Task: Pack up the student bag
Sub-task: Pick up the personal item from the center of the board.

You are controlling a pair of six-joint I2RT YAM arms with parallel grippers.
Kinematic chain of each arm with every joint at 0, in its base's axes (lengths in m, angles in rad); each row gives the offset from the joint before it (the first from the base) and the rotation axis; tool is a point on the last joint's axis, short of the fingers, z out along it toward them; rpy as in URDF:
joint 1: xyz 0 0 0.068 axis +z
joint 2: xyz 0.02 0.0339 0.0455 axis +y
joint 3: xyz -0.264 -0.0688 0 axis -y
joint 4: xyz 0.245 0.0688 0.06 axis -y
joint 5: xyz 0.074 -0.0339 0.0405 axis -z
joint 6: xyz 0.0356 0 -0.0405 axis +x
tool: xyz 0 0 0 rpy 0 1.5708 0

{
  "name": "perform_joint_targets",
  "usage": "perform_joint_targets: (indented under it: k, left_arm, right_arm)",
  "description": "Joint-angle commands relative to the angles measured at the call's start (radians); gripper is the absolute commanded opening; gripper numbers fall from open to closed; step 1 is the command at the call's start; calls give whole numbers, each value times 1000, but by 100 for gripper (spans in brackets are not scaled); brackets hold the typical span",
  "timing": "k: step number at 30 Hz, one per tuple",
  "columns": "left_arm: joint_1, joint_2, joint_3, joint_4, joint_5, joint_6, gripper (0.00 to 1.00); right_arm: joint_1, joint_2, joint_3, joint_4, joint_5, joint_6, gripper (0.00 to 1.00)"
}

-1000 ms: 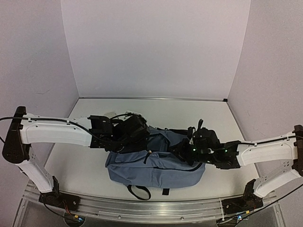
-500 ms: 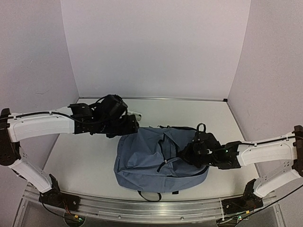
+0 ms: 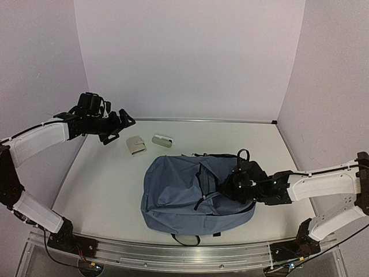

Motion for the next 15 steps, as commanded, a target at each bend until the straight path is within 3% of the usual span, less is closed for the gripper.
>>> perform_joint_targets:
  k: [1, 5, 15]
  left_arm:
    - [110, 123, -23, 185, 175, -36, 97]
    - [201, 265, -33, 298, 250, -87, 94]
    - [276, 525, 47, 342, 284, -66, 74]
  right_arm:
    - [-7, 33, 36, -46, 43, -24, 0]
    - [-8, 36, 38, -40, 41, -22, 0]
    - [-7, 26, 36, -38, 36, -16, 0]
